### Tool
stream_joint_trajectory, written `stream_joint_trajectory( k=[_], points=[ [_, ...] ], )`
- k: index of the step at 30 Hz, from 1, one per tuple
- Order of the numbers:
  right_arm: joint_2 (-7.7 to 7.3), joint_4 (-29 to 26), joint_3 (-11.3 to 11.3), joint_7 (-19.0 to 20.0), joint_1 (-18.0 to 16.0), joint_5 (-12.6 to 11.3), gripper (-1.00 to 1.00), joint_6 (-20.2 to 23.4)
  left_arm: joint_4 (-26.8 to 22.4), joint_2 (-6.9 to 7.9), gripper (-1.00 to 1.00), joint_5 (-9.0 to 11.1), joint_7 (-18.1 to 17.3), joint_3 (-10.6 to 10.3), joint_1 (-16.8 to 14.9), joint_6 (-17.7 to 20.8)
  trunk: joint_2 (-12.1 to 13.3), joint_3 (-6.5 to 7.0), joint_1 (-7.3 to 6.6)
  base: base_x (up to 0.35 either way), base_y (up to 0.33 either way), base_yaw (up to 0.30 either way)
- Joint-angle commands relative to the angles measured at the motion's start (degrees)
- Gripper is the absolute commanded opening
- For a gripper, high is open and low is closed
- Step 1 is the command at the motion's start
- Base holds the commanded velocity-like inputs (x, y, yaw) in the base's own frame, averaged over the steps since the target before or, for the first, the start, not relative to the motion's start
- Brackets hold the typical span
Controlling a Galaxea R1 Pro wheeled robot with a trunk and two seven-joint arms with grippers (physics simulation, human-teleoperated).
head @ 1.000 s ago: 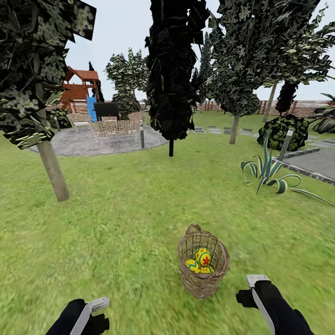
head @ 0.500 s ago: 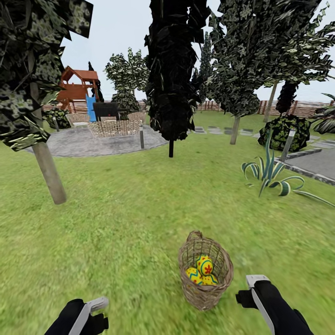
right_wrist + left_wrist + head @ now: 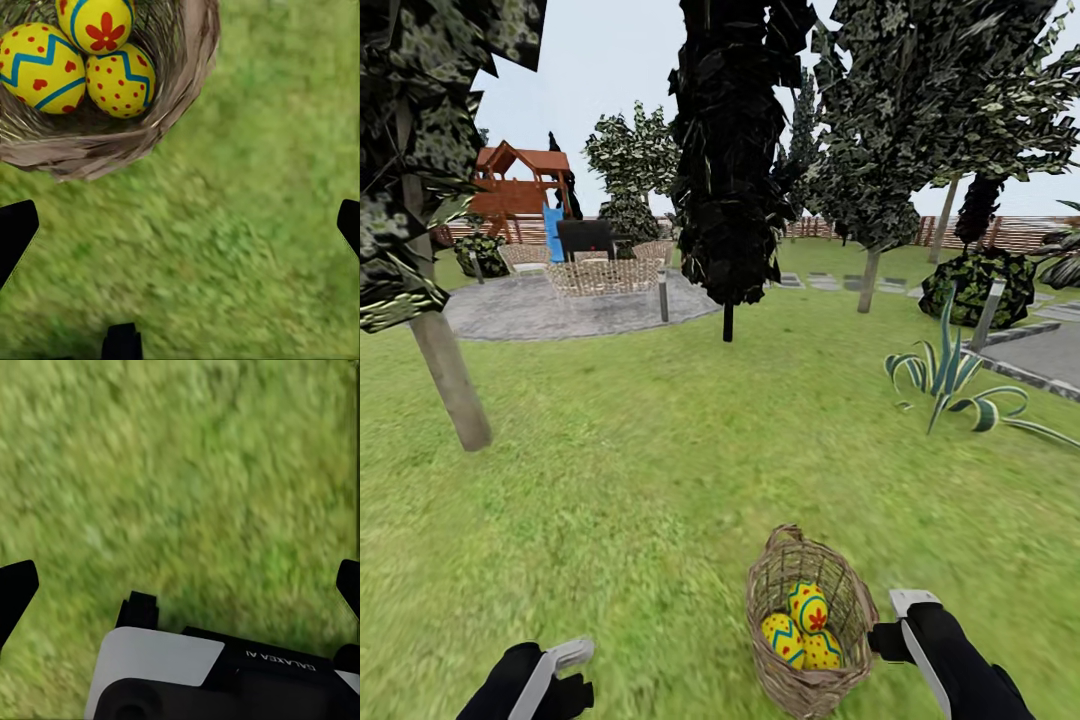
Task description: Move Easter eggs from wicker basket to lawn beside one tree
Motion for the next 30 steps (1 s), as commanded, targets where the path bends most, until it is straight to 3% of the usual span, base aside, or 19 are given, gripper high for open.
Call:
stream_joint_trajectory(
  k=[1, 21, 30],
  points=[
    [0.0, -0.1, 0.0, -0.1, 0.0, 0.0, 1.0, 0.3, -0.1, -0.03, 1.0, 0.6, 0.5, 0.0, 0.0, 0.2, 0.0, -0.06, 0.03, 0.216, 0.0, 0.0],
    [0.0, -0.1, 0.0, -0.1, 0.0, 0.0, 1.0, 0.3, -0.1, 0.01, 1.0, 0.6, 0.5, 0.0, 0.0, 0.2, 0.0, -0.06, 0.03, 0.024, 0.0, 0.0],
    [-0.41, -0.1, -0.1, -0.1, 0.0, 0.0, 1.0, 0.3, -0.1, 0.03, 1.0, 0.6, 0.5, 0.0, 0.0, 0.2, 0.0, -0.06, 0.03, 0.282, 0.0, 0.0]
  ],
)
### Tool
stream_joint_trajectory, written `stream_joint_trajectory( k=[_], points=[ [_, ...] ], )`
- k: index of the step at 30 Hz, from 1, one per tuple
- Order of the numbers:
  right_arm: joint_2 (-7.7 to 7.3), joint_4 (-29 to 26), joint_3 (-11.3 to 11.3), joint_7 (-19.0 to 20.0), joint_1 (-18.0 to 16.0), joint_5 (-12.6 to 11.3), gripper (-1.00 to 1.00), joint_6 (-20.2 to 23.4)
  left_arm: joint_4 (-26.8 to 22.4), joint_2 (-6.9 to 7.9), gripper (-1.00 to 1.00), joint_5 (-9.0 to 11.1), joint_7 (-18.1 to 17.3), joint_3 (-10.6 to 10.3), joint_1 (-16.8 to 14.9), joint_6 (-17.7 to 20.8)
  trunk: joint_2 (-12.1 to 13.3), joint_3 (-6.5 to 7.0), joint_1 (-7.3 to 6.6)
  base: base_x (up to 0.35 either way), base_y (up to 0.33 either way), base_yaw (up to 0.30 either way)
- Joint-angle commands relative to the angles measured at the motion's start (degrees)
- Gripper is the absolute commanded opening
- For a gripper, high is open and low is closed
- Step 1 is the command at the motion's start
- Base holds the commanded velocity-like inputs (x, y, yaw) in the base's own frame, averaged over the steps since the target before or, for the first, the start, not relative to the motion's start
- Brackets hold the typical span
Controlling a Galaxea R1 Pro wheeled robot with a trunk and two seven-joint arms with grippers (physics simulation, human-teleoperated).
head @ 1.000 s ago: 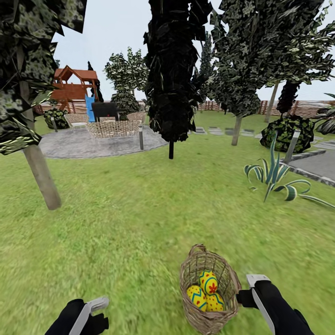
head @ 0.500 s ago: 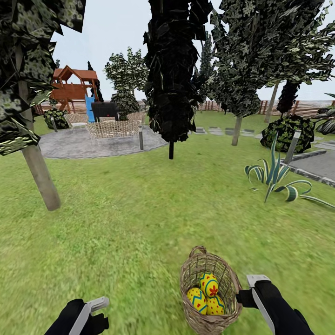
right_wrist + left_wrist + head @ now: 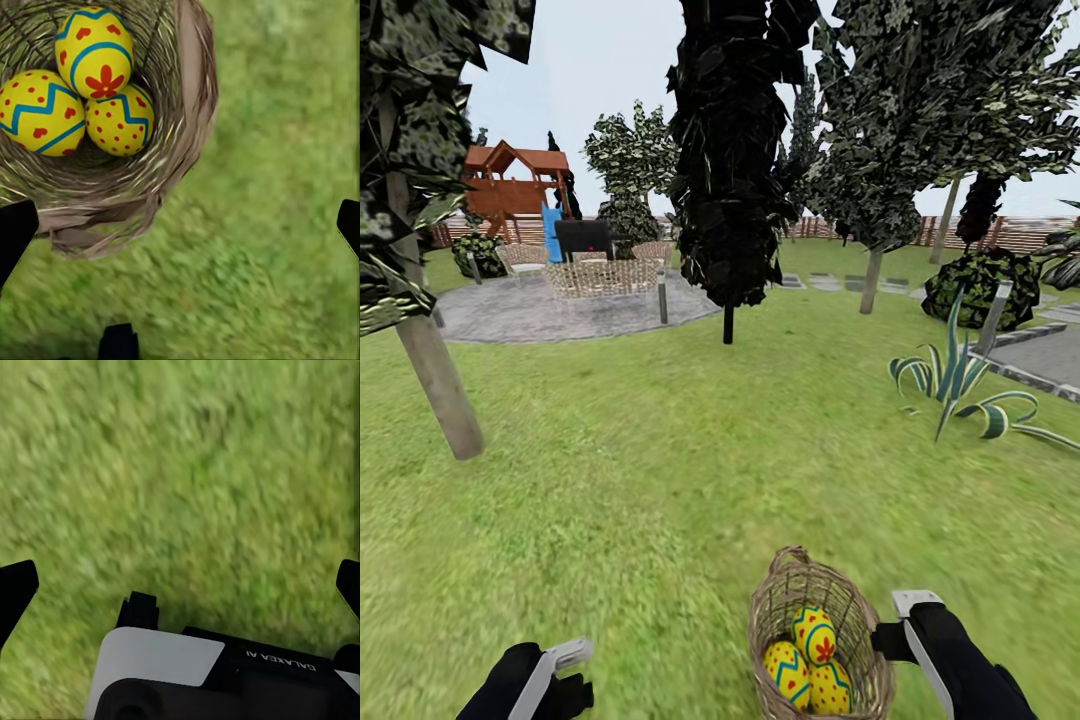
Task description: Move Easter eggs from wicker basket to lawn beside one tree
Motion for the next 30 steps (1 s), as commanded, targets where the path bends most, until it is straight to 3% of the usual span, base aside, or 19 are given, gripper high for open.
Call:
stream_joint_trajectory(
  k=[1, 8, 25, 30],
  points=[
    [-0.04, -0.1, 0.0, -0.1, 0.0, 0.0, 1.0, 0.3, -0.1, -0.01, 1.0, 0.6, 0.5, 0.0, 0.0, 0.2, 0.0, -0.06, 0.03, 0.329, 0.0, 0.0],
    [-0.1, -0.1, 0.0, -0.1, 0.0, 0.0, 1.0, 0.3, -0.1, -0.01, 1.0, 0.6, 0.5, 0.1, 0.0, 0.2, 0.0, -0.06, 0.03, 0.211, 0.0, 0.0],
    [-0.53, -0.1, -0.1, -0.1, 0.0, -0.1, 1.0, 0.3, -0.1, 0.26, 1.0, 0.6, 0.5, 0.1, 0.0, 0.2, 0.0, -0.06, 0.03, 0.004, 0.0, 0.0],
    [-1.55, -0.1, -1.3, -0.1, 0.0, -0.2, 1.0, 0.3, 0.0, 0.23, 1.0, 0.6, 0.5, 0.1, 0.0, 0.2, 0.0, -0.06, 0.03, 0.0, 0.0, 0.0]
  ],
)
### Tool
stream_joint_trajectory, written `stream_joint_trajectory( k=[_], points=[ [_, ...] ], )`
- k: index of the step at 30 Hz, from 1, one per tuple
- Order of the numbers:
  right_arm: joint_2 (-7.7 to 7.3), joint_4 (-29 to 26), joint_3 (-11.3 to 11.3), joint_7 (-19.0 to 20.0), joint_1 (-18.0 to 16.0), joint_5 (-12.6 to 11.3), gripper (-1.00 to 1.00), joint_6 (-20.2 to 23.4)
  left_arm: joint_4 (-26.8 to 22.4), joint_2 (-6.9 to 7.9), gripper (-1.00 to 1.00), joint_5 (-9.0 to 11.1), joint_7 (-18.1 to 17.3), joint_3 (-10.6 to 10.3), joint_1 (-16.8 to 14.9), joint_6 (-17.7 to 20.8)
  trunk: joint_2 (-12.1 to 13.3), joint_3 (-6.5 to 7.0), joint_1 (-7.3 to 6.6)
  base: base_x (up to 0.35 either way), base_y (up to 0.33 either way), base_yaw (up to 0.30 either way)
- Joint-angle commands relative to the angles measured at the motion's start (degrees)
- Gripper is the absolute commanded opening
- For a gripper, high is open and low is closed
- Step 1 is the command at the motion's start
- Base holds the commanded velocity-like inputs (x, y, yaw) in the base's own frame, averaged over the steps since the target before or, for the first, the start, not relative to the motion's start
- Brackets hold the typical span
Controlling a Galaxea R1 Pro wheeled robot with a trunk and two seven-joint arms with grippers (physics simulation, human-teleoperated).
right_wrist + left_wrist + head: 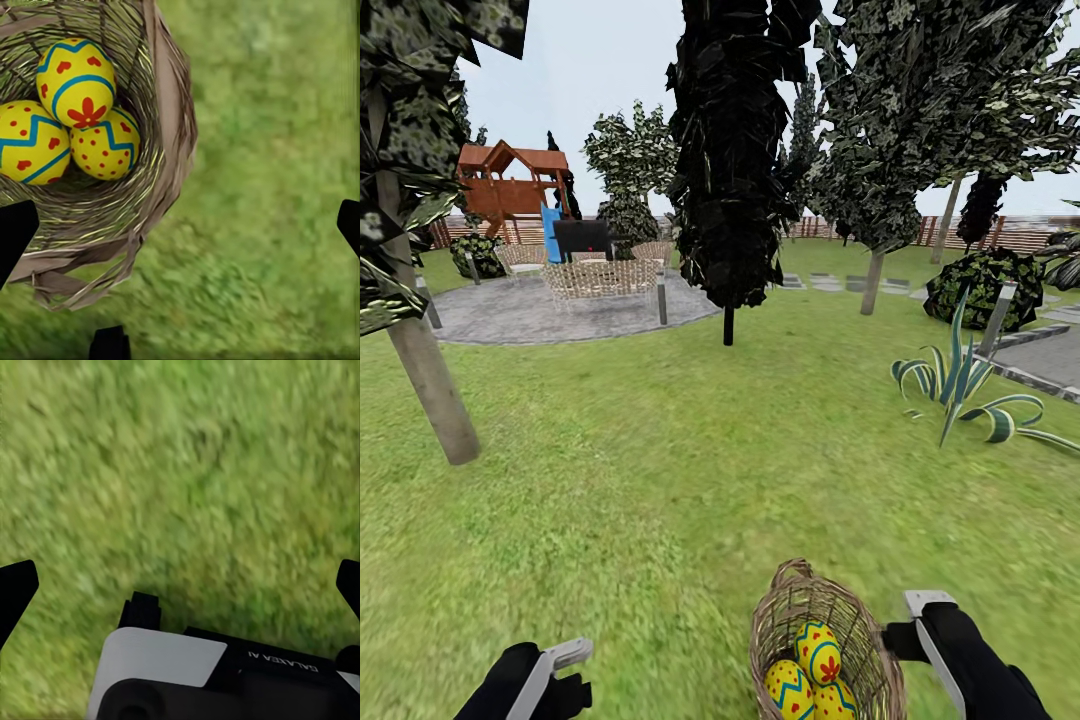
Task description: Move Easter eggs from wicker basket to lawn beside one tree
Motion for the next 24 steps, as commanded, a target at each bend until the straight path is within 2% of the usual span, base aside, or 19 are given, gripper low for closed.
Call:
stream_joint_trajectory(
  k=[1, 12, 24],
  points=[
    [-0.08, -0.1, -0.2, -0.1, 0.0, -0.1, 1.0, 0.3, -0.1, -0.03, 1.0, 0.6, 0.5, 0.0, 0.0, 0.2, 0.0, -0.06, 0.0, 0.0, 0.0, 0.0],
    [-0.15, -0.1, -0.4, -0.1, 0.0, -0.1, 1.0, 0.3, -0.1, -0.02, 1.0, 0.6, 0.4, 0.0, 0.0, 0.2, 0.0, -0.06, 0.0, 0.0, 0.0, 0.0],
    [-0.07, -0.1, -0.4, -0.1, 0.0, -0.2, 1.0, 0.3, -0.1, -0.05, 1.0, 0.6, 0.4, 0.0, 0.0, 0.2, -4.8, -2.22, 2.63, 0.0, 0.0, 0.0]
  ],
)
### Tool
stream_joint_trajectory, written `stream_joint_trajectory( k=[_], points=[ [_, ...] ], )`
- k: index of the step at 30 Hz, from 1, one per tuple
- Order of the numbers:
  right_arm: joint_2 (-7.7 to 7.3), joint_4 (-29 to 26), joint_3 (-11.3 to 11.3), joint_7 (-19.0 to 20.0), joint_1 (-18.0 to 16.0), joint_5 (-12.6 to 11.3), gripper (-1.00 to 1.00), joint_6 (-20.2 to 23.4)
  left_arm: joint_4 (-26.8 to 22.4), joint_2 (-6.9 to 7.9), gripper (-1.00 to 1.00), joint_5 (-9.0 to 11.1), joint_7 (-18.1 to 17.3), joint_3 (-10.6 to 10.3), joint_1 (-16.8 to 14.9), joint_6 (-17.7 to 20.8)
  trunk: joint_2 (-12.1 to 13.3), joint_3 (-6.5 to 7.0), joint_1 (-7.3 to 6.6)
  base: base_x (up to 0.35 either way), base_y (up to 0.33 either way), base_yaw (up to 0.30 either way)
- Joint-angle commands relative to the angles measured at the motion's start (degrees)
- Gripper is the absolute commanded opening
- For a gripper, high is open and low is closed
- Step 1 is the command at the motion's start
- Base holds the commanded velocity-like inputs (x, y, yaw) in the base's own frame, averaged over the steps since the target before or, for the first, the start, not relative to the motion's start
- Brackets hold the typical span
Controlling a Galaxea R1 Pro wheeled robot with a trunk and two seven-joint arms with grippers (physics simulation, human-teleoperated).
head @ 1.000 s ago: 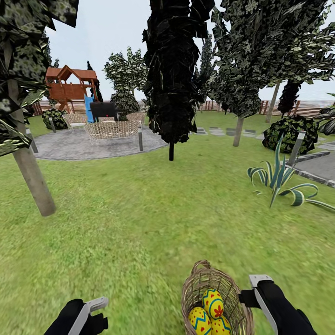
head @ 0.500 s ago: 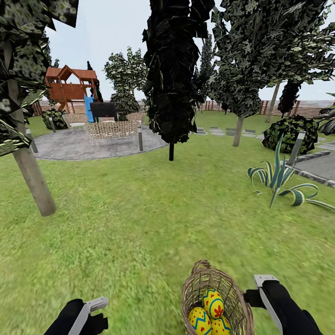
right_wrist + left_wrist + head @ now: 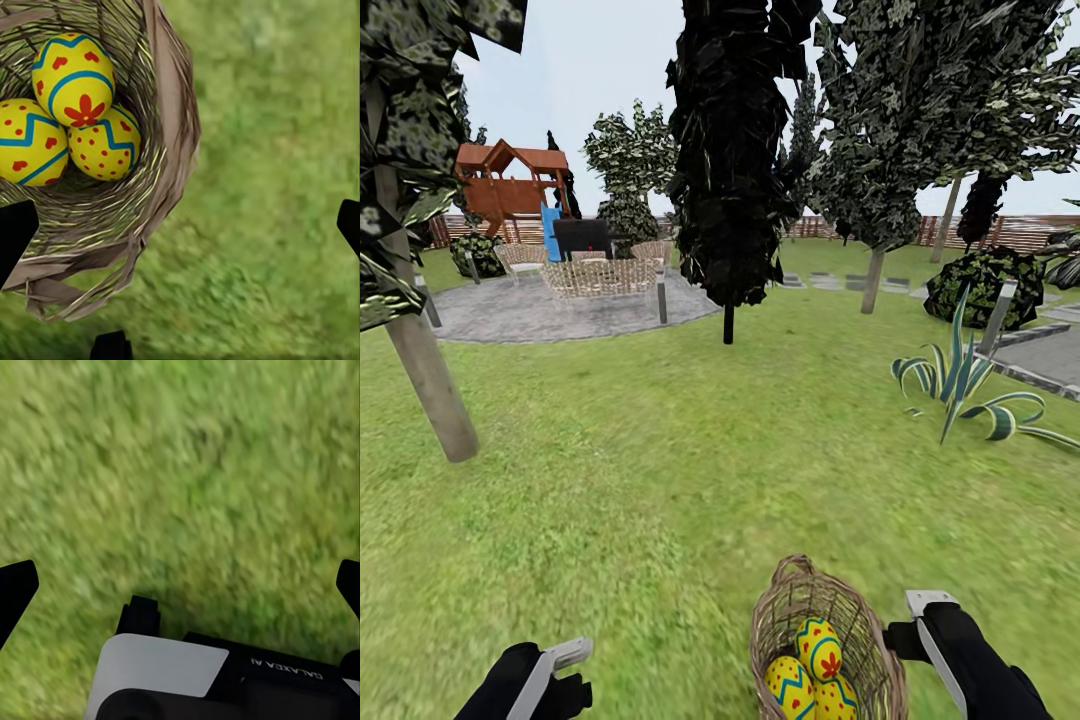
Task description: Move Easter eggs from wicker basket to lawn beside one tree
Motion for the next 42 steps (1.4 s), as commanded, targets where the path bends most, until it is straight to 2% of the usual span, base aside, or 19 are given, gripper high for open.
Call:
stream_joint_trajectory(
  k=[1, 42],
  points=[
    [-0.01, -0.1, 0.0, -0.1, 0.0, -0.1, 1.0, 0.3, -0.1, -0.01, 1.0, 0.6, 0.5, 0.0, 0.0, 0.2, -0.4, -0.25, 0.22, 0.0, 0.0, 0.0],
    [0.17, -0.1, 0.1, -0.1, 0.0, 0.0, 1.0, 0.3, 0.0, 0.07, 1.0, 0.6, 0.4, 0.0, 0.0, 0.2, -16.9, -7.61, 9.23, 0.0, 0.0, 0.0]
  ],
)
